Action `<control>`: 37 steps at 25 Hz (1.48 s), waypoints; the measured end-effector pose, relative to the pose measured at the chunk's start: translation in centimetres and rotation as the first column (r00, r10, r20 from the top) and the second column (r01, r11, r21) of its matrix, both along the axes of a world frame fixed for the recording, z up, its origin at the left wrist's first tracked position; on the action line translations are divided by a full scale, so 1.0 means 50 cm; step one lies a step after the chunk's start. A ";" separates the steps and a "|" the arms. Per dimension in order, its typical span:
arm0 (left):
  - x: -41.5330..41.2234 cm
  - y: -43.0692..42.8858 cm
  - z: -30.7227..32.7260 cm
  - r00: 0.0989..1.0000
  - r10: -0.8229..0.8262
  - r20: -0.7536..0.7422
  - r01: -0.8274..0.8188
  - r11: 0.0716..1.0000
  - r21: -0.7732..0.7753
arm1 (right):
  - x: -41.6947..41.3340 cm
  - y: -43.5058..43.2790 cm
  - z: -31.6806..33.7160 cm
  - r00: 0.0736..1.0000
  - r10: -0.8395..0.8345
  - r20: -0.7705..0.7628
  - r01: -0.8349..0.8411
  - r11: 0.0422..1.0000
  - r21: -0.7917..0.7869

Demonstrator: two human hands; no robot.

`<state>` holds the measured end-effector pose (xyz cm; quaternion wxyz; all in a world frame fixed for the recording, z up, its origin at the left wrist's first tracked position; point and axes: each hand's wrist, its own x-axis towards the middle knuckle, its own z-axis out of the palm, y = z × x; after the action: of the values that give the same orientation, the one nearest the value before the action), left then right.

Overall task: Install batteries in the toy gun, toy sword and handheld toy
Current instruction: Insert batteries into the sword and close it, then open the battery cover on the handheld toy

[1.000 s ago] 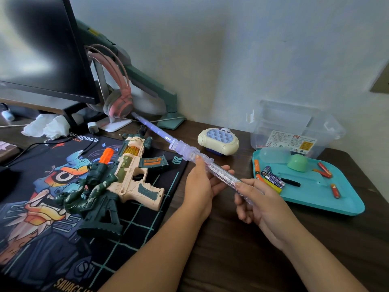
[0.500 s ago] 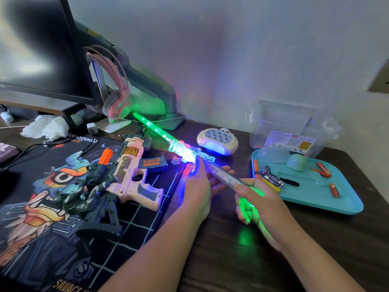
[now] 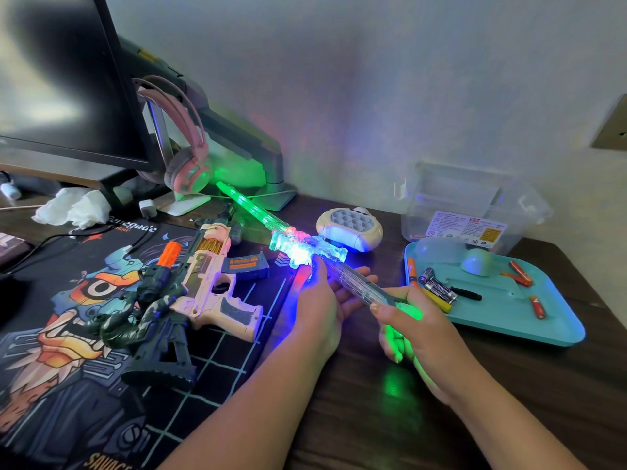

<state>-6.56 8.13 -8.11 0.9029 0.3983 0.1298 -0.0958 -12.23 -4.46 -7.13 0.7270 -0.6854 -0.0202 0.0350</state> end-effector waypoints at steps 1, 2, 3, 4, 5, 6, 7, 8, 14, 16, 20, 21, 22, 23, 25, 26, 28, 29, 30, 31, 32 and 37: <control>-0.001 0.000 0.001 1.000 0.001 -0.001 -0.001 1.000 -0.011 | 0.001 0.000 0.002 1.000 -0.002 0.000 0.002 1.000 0.000; -0.001 0.000 0.002 1.000 0.000 -0.002 0.000 1.000 -0.017 | 0.001 -0.001 0.003 1.000 -0.006 -0.002 0.006 1.000 0.005; -0.001 0.000 0.002 1.000 0.002 -0.005 -0.002 1.000 -0.013 | 0.001 0.000 0.004 1.000 -0.008 -0.006 0.008 1.000 0.013; -0.001 -0.001 0.002 1.000 0.006 -0.005 -0.006 1.000 -0.005 | 0.000 0.001 0.004 1.000 -0.010 -0.011 0.010 1.000 0.023; -0.002 -0.001 0.002 1.000 0.013 -0.001 -0.013 1.000 0.016 | -0.001 0.002 0.004 1.000 -0.007 -0.016 0.007 1.000 0.031; -0.002 -0.001 0.002 1.000 0.020 0.009 -0.020 0.999 0.039 | -0.003 0.003 0.004 1.000 -0.001 -0.026 0.001 0.999 0.033; -0.004 -0.001 0.003 0.999 0.027 0.020 -0.028 0.997 0.070 | -0.004 0.003 0.004 0.999 0.008 -0.041 -0.007 0.999 0.032; -0.006 -0.001 0.006 0.999 0.026 0.032 -0.029 0.995 0.093 | -0.006 0.002 0.005 0.998 0.017 -0.059 -0.015 0.999 0.030; -0.014 0.002 0.018 0.999 -0.046 0.002 0.045 0.979 0.200 | -0.007 0.001 0.007 0.995 -0.008 -0.100 0.009 1.000 0.007; -0.008 0.019 0.027 0.978 -0.197 -0.067 0.204 0.844 0.496 | -0.007 0.000 0.006 0.995 -0.010 -0.096 0.008 1.000 -0.028; -0.004 0.091 0.074 0.918 -0.321 -0.235 0.329 0.278 0.903 | -0.011 0.006 0.008 0.994 0.064 -0.093 -0.081 0.979 -0.188; 0.000 0.104 0.079 0.942 -0.289 -0.172 0.239 0.214 0.947 | -0.011 0.012 0.007 0.993 0.083 -0.082 -0.102 0.957 -0.270; 0.004 0.112 0.079 0.966 -0.247 -0.074 0.119 0.170 0.978 | -0.011 0.022 0.006 0.993 0.097 -0.071 -0.116 0.933 -0.342; 0.006 0.113 0.078 0.977 -0.211 0.032 -0.001 0.146 0.989 | -0.009 0.034 0.006 0.992 0.106 -0.063 -0.122 0.908 -0.400; 0.006 0.101 0.072 0.967 -0.186 0.174 -0.136 0.201 0.970 | -0.004 0.054 0.002 0.994 0.103 -0.035 -0.107 0.866 -0.488; 0.006 0.092 0.069 0.962 -0.195 0.194 -0.145 0.238 0.960 | 0.001 0.062 -0.001 0.996 0.091 -0.009 -0.083 0.855 -0.512; 0.006 0.082 0.060 0.958 -0.211 0.197 -0.141 0.253 0.957 | 0.017 0.070 -0.005 0.997 0.069 0.032 -0.042 0.850 -0.525; 0.009 0.081 0.055 0.957 -0.202 0.207 -0.152 0.257 0.954 | 0.027 0.072 -0.007 0.997 0.069 0.041 -0.036 0.843 -0.537; 0.010 0.082 0.052 0.957 -0.185 0.221 -0.168 0.265 0.950 | 0.037 0.072 -0.008 0.996 0.076 0.047 -0.036 0.827 -0.560; 0.011 0.082 0.050 0.958 -0.169 0.231 -0.179 0.275 0.945 | 0.046 0.072 -0.008 0.995 0.086 0.054 -0.038 0.809 -0.587; 0.011 0.083 0.047 0.960 -0.154 0.233 -0.182 0.290 0.940 | 0.055 0.071 -0.008 0.993 0.096 0.065 -0.037 0.792 -0.610; 0.016 0.085 0.043 0.957 -0.134 0.259 -0.194 0.370 0.908 | 0.096 0.075 -0.018 0.980 -0.053 0.193 0.161 0.785 -0.599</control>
<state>-5.78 12.40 -5.95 0.5330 0.8425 0.0348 0.0698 -7.42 -0.70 -8.04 0.4630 -0.8839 -0.0292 -0.0589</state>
